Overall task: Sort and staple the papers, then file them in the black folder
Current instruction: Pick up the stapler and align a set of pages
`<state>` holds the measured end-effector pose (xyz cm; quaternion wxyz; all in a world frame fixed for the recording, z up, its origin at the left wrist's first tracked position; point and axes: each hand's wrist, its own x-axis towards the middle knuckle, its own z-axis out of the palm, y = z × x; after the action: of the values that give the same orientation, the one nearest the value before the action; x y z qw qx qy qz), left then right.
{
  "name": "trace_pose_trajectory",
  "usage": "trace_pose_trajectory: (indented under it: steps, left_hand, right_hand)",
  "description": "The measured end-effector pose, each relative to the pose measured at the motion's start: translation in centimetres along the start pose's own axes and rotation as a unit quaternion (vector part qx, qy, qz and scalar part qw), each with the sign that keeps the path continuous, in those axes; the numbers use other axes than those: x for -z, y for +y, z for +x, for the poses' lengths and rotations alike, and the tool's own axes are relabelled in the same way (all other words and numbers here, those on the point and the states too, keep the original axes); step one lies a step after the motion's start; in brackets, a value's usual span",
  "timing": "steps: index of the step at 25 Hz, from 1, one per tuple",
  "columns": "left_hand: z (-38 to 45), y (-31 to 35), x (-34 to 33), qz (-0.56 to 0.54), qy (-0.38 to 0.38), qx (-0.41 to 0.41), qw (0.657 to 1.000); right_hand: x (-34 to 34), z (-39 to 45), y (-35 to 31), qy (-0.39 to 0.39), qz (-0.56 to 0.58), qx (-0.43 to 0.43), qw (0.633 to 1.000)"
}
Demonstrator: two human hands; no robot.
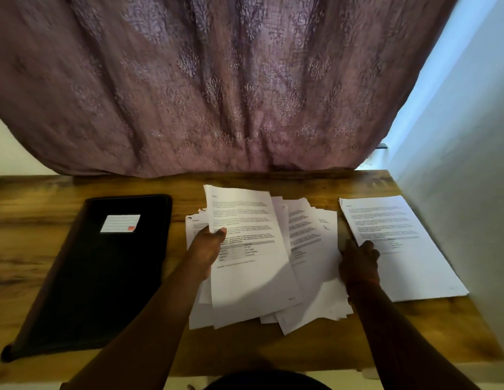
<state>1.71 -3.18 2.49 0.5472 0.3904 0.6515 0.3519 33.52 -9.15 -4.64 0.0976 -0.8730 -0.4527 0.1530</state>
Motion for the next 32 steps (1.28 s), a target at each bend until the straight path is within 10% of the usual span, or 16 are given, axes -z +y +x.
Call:
trace_pose_trajectory:
  steps: [8, 13, 15, 27, 32]
  left_hand:
    - [-1.0, -0.1, 0.0, 0.008, -0.013, -0.016, 1.000]
    - [-1.7, 1.3, 0.0, 0.004, -0.038, -0.022, 0.999]
    - [-1.8, 1.8, 0.2, -0.004, -0.045, -0.021, 0.999]
    - [-2.4, 3.0, 0.4, -0.021, -0.067, -0.019, 0.997]
    - [-2.3, 3.1, 0.3, 0.011, -0.053, -0.031, 0.998]
  right_hand:
    - [3.8, -0.1, -4.1, 0.066, 0.242, 0.139, 0.958]
    - [7.7, -0.8, -10.3, -0.131, 0.642, 0.150, 0.741]
    - [8.2, -0.8, -11.8, -0.142, 0.676, 0.132, 0.711]
    - [7.8, -1.3, -15.1, -0.171, 0.311, 0.282, 0.891]
    - [8.6, -1.8, -15.6, -0.260, 0.329, 0.280, 0.864]
